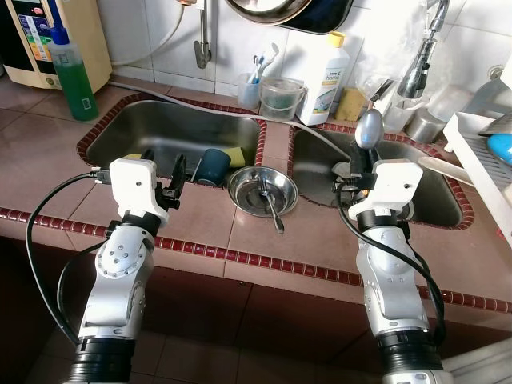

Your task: Kitchen organization

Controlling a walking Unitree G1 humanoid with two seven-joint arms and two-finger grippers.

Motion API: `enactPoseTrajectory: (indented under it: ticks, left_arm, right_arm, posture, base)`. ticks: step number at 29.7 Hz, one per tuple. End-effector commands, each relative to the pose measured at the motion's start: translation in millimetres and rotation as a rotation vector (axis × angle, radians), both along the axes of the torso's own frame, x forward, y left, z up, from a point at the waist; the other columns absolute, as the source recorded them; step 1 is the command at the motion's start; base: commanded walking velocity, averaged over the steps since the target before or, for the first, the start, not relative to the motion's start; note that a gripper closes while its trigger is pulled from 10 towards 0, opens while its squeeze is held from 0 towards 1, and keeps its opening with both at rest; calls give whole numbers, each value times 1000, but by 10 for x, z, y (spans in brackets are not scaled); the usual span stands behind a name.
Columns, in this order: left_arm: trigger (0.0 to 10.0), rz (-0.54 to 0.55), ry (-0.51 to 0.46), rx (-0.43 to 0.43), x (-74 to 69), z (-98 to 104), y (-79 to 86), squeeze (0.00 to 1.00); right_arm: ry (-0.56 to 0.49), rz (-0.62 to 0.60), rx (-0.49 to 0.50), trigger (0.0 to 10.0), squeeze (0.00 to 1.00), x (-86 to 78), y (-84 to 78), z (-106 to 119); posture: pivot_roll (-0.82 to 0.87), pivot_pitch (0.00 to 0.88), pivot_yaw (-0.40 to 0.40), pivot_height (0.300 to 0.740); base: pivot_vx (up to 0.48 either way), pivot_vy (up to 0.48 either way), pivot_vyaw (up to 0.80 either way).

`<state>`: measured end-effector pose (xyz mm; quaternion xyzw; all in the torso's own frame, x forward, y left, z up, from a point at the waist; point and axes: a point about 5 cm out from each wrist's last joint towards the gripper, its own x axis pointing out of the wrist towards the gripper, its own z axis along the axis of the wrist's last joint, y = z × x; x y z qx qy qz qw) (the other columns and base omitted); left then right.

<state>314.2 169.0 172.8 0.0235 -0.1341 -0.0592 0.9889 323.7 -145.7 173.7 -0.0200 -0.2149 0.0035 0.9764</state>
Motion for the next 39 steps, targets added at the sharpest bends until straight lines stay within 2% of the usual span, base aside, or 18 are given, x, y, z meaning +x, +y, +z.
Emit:
enactPoseTrajectory:
  ticks: [1,8,15,39]
  left_arm:
    - [10000,-27,-28,8,0,82,-64,0]
    - [10000,-42,-28,12,2,101,-98,0]
    - [10000,-50,-29,9,0,108,-112,0]
    - [10000,-32,-37,-17,2,135,-112,0]
  right_arm:
    - [-24,-8,-13,10000,0,21,-26,62]
    - [-24,2,-33,10000,0,22,11,58]
    - [-21,4,-38,10000,0,19,17,50]
    - [-16,34,-56,10000,0,46,59,57]
  posture:
    - [-126,0,-78,732]
    - [-128,0,-78,732]
    - [-128,0,-81,732]
    - [-118,0,-104,732]
  base:
    - [0,0,0]
    - [0,0,0]
    - [251,0,0]
    - [350,0,0]
